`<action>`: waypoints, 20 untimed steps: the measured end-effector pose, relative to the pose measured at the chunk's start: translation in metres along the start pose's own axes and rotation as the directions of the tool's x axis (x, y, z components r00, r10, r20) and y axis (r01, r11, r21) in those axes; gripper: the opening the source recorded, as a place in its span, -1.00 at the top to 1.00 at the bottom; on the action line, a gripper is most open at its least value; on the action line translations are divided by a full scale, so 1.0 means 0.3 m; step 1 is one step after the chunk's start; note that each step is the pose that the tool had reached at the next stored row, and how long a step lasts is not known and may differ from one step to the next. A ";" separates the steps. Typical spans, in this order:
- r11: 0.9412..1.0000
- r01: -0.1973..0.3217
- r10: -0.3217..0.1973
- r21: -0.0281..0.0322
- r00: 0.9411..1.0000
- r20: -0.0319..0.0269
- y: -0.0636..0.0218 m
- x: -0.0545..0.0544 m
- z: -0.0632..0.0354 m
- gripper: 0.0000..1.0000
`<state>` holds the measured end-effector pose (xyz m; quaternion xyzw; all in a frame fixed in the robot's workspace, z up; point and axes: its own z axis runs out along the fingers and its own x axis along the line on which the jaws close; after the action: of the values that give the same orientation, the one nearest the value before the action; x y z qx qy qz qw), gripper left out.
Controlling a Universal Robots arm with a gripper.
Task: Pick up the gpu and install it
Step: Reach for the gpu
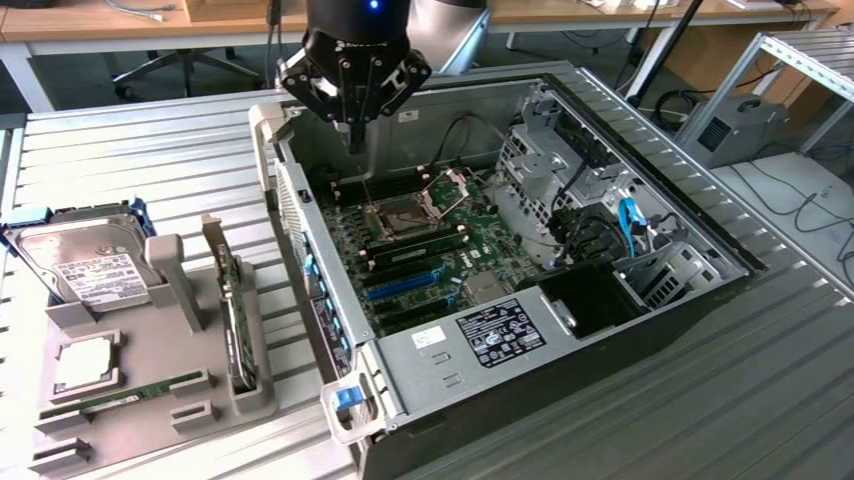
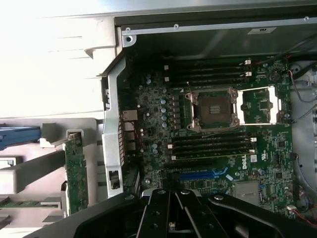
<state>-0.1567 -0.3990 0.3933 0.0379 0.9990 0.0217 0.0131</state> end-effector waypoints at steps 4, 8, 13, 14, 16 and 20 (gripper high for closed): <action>1.000 0.000 0.000 0.000 1.000 0.000 -0.001 0.012 0.000 0.79; 1.000 0.000 0.000 0.000 1.000 0.000 -0.002 0.021 -0.001 0.79; 1.000 0.000 0.000 0.000 1.000 0.000 -0.002 0.030 -0.001 0.79; 1.000 0.000 0.000 0.000 1.000 0.000 -0.002 0.032 -0.001 0.79; 1.000 0.000 0.000 0.000 1.000 0.000 -0.003 0.037 -0.001 0.79; 1.000 0.000 0.000 0.000 1.000 0.000 -0.003 0.044 -0.001 0.79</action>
<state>-0.1698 -0.3989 0.3933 0.0379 0.9990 0.0217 0.0131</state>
